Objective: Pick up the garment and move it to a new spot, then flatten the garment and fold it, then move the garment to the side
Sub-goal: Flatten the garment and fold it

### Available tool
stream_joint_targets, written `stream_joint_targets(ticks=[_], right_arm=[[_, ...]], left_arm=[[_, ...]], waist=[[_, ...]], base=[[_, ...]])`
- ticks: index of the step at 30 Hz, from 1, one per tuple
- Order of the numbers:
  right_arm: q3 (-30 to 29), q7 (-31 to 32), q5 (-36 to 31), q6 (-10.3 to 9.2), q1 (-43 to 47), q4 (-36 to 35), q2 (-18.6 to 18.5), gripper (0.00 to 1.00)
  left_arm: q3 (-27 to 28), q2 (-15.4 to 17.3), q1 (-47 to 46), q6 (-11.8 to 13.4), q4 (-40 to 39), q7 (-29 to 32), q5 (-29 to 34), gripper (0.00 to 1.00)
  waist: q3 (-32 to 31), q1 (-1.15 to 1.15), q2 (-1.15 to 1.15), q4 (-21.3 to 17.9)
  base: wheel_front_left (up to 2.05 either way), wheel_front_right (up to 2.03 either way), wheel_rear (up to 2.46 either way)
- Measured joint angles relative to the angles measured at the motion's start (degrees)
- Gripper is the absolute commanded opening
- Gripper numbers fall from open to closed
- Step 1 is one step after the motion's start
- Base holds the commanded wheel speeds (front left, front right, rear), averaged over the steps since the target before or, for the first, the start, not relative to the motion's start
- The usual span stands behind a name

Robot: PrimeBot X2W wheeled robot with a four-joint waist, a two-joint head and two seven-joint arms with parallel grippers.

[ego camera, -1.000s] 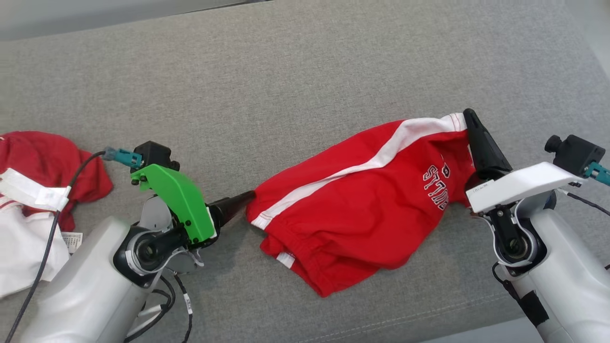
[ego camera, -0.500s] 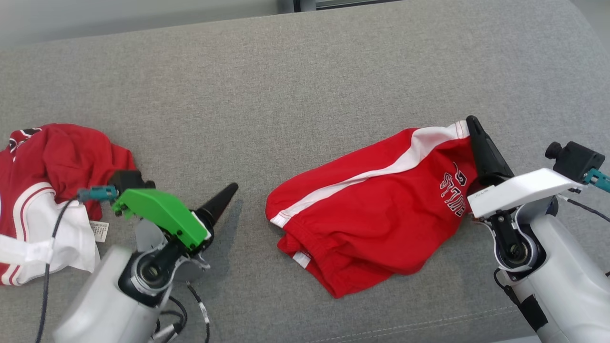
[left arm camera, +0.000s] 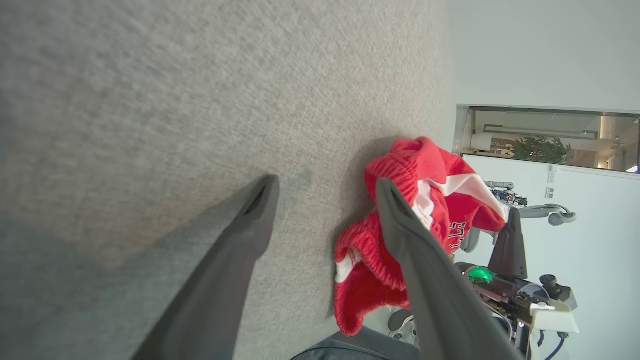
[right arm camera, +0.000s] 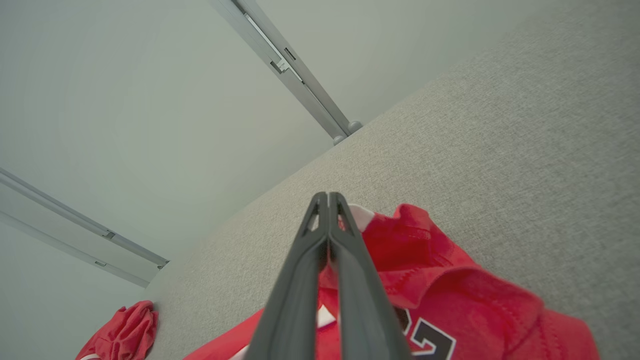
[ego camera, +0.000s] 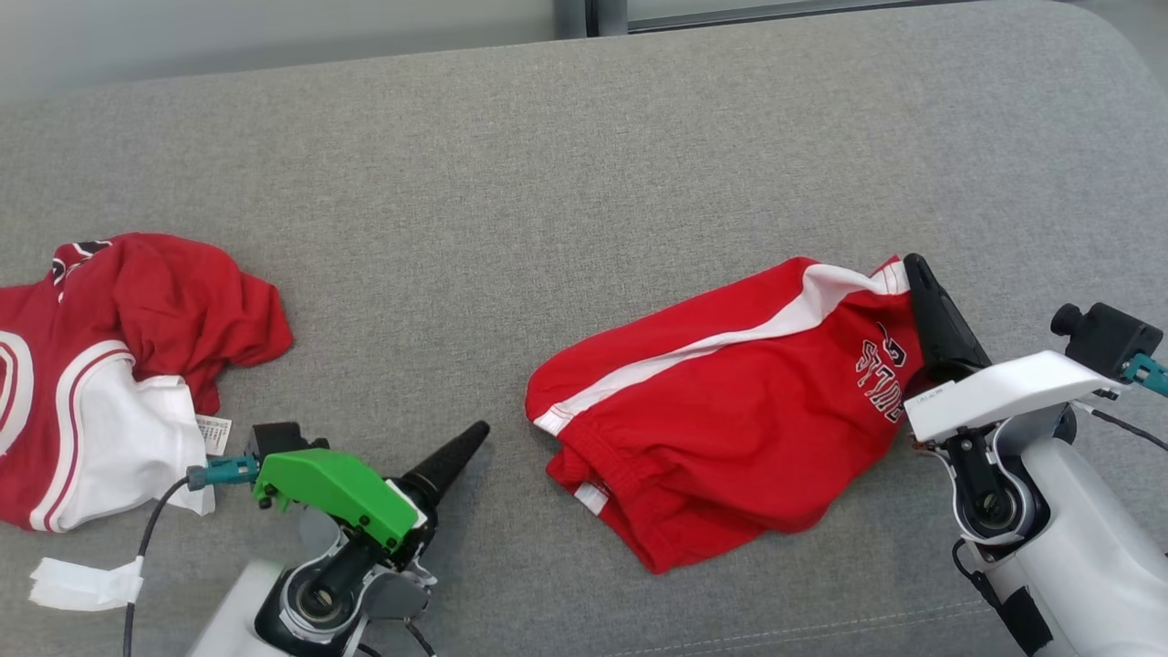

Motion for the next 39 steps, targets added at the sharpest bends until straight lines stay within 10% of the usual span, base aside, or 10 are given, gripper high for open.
stream_joint_targets(ticks=[39], right_arm=[[0.0, -0.2, -1.6, 1.36, 0.0, 2.2, 1.4, 0.0]], left_arm=[[-1.8, -3.5, 0.8, 0.0, -6.5, 0.9, -3.1, 1.0]], waist=[[-0.8, 0.0, 0.0, -1.6]], base=[[0.0, 0.0, 0.0]])
